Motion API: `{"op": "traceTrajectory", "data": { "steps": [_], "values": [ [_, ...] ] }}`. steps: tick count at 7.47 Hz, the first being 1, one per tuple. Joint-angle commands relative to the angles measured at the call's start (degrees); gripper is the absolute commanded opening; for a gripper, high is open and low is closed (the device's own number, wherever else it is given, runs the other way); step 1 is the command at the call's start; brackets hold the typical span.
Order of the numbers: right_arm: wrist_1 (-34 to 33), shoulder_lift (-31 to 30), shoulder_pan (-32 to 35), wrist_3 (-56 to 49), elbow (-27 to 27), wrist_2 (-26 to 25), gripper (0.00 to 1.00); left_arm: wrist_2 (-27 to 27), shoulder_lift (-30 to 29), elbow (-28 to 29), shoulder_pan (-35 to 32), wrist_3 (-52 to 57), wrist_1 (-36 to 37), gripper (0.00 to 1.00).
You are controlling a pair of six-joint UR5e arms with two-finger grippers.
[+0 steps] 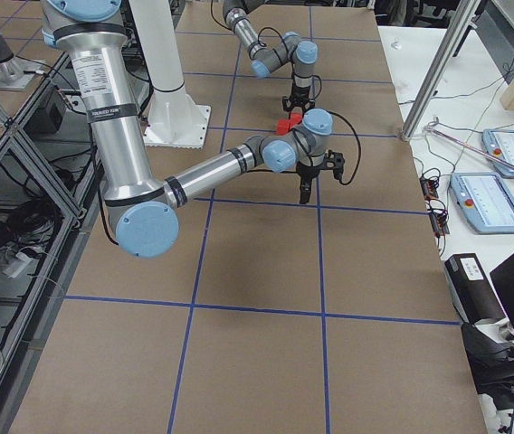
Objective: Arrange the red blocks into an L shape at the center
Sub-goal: 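Lower the cube beside the farther cube of the column and release it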
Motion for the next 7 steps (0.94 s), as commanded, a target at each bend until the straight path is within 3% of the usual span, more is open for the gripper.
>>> {"op": "traceTrajectory", "data": {
  "steps": [1, 2, 3, 7],
  "values": [
    [0.05, 0.0, 0.05, -0.08, 0.04, 0.0, 1.0, 0.04, -0.01, 0.07, 0.12, 0.04, 0.0, 0.0],
    [-0.03, 0.0, -0.03, 0.01, -0.05, 0.0, 1.0, 0.04, 0.08, 0.07, 0.12, 0.21, 0.0, 0.03],
    [0.05, 0.0, 0.05, 0.01, 0.04, 0.09, 1.0, 0.04, 0.08, 0.07, 0.12, 0.04, 0.09, 0.99],
    [-0.03, 0.0, -0.03, 0.01, -0.05, 0.09, 1.0, 0.04, -0.01, -0.02, 0.12, 0.13, 0.09, 1.0]
  ]
}}
